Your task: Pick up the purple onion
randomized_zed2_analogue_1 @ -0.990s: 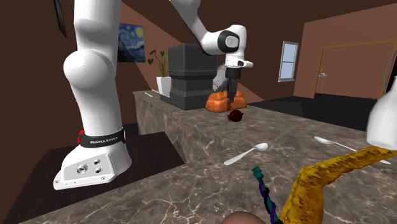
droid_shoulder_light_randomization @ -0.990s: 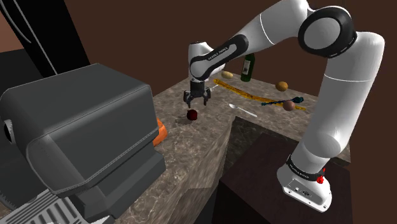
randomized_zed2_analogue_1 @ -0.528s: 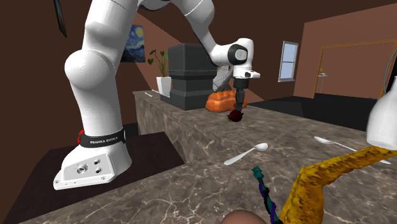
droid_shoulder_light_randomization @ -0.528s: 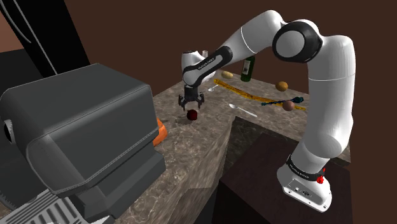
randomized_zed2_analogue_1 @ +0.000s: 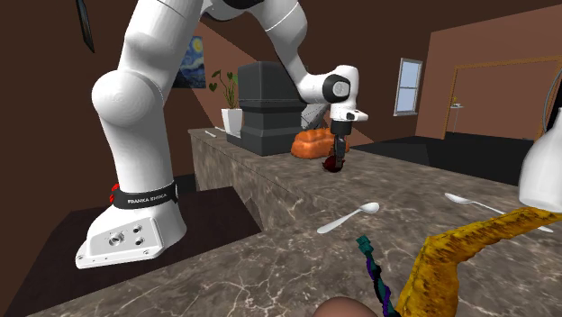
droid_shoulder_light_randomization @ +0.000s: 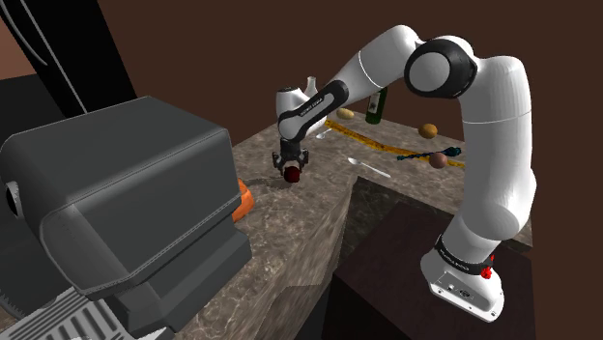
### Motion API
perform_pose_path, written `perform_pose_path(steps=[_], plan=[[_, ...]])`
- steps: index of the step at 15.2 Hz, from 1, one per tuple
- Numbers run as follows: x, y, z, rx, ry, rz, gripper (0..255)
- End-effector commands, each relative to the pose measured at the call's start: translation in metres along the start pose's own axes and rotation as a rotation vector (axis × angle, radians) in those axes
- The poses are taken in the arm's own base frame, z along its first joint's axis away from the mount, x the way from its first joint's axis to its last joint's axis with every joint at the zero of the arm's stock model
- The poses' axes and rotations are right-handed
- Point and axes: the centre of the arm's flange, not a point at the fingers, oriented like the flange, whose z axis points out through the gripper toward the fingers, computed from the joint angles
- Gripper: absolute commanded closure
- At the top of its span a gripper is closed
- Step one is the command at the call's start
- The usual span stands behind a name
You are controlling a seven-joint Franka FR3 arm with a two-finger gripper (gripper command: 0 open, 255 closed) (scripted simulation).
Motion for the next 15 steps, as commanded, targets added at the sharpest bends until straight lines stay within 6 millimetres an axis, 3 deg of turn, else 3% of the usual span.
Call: perform_pose_path(steps=[1,9,15], plan=[[0.0,0.0,0.001,0.0,-0.001,0.0,255],[-0.001,0.0,0.002,0.0,-0.001,0.0,255],[-0.002,0.0,-0.03,0.0,-0.001,0.0,255]])
